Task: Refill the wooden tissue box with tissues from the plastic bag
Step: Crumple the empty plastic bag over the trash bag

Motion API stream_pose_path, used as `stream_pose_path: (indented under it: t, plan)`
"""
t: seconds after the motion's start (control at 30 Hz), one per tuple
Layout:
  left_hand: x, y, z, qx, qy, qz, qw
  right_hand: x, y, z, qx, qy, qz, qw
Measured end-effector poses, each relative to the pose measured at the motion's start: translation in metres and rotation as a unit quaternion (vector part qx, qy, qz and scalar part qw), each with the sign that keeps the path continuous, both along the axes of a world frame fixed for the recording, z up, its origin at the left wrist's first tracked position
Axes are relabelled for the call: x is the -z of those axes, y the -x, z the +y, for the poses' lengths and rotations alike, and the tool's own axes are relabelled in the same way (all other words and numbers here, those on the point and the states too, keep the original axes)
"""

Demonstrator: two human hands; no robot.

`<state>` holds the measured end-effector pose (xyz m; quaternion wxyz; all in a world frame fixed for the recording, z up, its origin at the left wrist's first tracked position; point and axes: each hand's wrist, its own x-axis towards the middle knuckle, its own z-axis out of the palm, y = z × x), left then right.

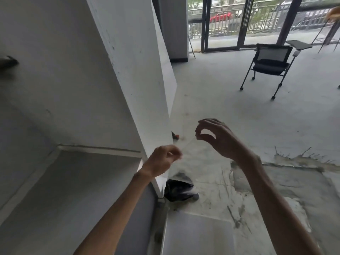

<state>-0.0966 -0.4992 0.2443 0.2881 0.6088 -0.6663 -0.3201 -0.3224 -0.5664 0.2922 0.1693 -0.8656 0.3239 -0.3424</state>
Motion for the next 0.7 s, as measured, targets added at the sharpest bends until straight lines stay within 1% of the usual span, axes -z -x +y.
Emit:
stream_pose_path:
  t: [0.03,0.07,0.1,0.13,0.17,0.2,0.27,0.3,0.33,0.4,0.5,0.57,0.6,0.63,0.7]
  plan:
    - [-0.001,-0.004,-0.001,-0.019,-0.008,0.081,0.996,-0.002,-0.006,0.002,0.051,0.025,-0.001,0.998]
    - [0.0,-0.009,-0.002,-0.038,-0.01,0.15,0.988,0.0,-0.006,0.006,0.111,0.027,-0.002,0.993]
    - [0.0,-0.013,-0.001,-0.054,-0.011,0.208,0.977,0.006,-0.001,0.013,0.166,-0.007,-0.02,0.986]
    - [0.001,-0.02,0.0,-0.065,-0.012,0.261,0.963,0.015,0.004,0.022,0.204,-0.07,-0.055,0.975]
    - [0.003,-0.028,0.001,-0.07,-0.015,0.31,0.948,0.029,0.008,0.032,0.216,-0.157,-0.105,0.958]
    - [0.005,-0.036,0.003,-0.073,-0.024,0.351,0.933,0.045,0.011,0.041,0.202,-0.258,-0.167,0.93]
    - [0.009,-0.05,0.006,-0.08,-0.047,0.386,0.918,0.079,0.01,0.054,0.105,-0.441,-0.29,0.843]
    - [0.012,-0.057,0.006,-0.084,-0.058,0.389,0.916,0.092,0.006,0.057,0.071,-0.499,-0.319,0.803]
    - [0.014,-0.063,0.007,-0.087,-0.069,0.391,0.913,0.103,0.002,0.057,0.059,-0.531,-0.323,0.781]
    - [0.018,-0.073,0.006,-0.086,-0.092,0.386,0.914,0.109,-0.004,0.054,0.055,-0.542,-0.302,0.782]
    - [0.019,-0.085,0.002,-0.077,-0.113,0.353,0.926,0.1,-0.004,0.043,0.026,-0.544,-0.25,0.8]
    - [0.018,-0.089,0.0,-0.056,-0.109,0.341,0.932,0.093,0.001,0.035,0.013,-0.543,-0.216,0.811]
    - [0.017,-0.089,0.0,-0.042,-0.097,0.343,0.933,0.09,0.003,0.03,0.014,-0.538,-0.217,0.815]
    - [0.016,-0.087,0.0,-0.03,-0.081,0.354,0.931,0.087,0.006,0.023,0.016,-0.537,-0.236,0.81]
    - [0.013,-0.078,-0.002,-0.028,-0.045,0.384,0.922,0.082,0.01,0.011,0.018,-0.536,-0.304,0.787]
